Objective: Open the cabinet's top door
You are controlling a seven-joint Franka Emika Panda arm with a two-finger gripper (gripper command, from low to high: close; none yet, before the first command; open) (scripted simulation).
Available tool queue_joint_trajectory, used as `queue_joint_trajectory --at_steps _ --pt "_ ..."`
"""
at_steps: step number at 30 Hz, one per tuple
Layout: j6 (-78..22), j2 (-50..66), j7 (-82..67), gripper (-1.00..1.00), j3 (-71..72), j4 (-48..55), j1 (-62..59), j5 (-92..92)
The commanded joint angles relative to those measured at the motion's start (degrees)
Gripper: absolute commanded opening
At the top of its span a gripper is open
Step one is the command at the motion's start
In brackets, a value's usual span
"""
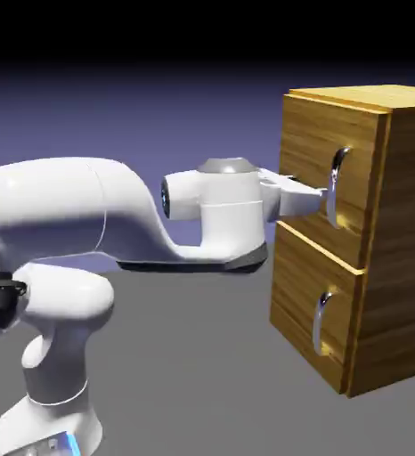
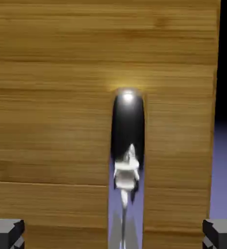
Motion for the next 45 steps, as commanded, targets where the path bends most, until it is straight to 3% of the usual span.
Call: queue_joint_trajectory --at_steps 1,8,9,24,35,45 --pt "-0.2 -0.4 1.8 0.0 -0.9 0.3 0.8 -2.5" --pt "-2.0 2.8 4.2 0.0 -7.6 8.2 11.7 -6.0" --pt "-2.0 2.8 4.2 -1.0 -7.6 8.2 11.7 -6.0" --pt "-20.8 9.4 7.9 -1.0 19.9 -11.2 -14.1 15.0" --pt "-29.0 10.2 8.5 -1.0 42.7 -17.8 -28.3 34.8" --pt "-29.4 10.0 9.0 -1.0 63.5 -19.3 -42.4 51.4"
